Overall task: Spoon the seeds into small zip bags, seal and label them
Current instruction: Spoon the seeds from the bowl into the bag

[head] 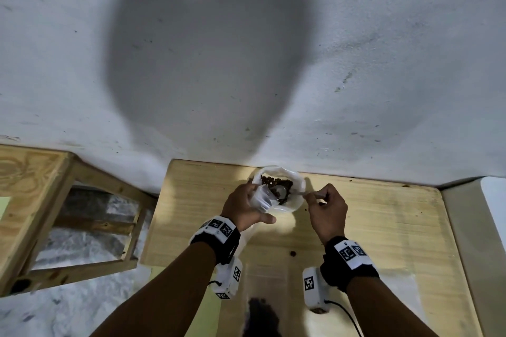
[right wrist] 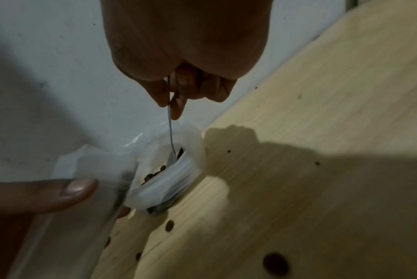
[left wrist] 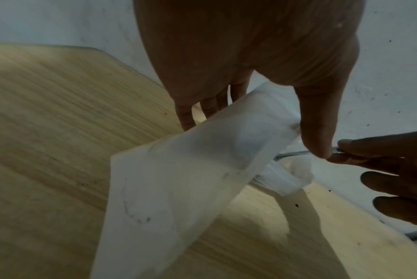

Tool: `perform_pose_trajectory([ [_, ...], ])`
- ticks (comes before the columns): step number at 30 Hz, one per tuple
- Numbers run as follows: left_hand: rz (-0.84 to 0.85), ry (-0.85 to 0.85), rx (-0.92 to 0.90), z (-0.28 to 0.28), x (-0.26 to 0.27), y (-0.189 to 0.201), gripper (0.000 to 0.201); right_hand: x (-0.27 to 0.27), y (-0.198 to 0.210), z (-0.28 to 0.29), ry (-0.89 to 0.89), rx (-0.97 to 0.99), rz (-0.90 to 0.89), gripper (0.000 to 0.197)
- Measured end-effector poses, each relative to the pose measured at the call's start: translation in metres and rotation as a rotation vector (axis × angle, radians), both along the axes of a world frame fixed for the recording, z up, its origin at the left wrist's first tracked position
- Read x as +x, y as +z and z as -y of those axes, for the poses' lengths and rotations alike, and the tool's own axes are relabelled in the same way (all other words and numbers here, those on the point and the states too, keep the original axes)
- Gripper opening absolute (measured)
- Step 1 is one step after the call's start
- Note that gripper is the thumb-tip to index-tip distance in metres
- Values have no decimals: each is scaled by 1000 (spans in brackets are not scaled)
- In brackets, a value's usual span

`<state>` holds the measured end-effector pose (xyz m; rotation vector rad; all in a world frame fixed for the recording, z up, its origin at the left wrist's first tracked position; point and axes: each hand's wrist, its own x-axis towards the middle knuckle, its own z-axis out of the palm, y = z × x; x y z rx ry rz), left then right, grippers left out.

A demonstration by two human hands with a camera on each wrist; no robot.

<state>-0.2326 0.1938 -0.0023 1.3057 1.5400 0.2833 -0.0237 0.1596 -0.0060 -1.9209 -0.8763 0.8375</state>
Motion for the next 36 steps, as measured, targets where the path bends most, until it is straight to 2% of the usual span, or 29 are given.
perform_pose_trajectory([
  [8,31,-13,4,2,2,0,108,-24,-16,-4,-122,-143,-246,23],
  [12,51,-20,7,2,1,0,108,-15,-15,-8,-196,-157,-350,23],
  [18,53,-8,5,0,-1,-1,106,12,-10,-5,-270,-156,-392,21],
  [26,6,-9,20,-3,-1,-1,109,32,14,5,-181,-17,-429,28],
  [32,-23,-13,27,-4,0,-3,110,28,25,17,-44,76,-371,27],
  [36,-45,-23,35,-5,1,-3,110,24,24,24,20,107,-293,34],
])
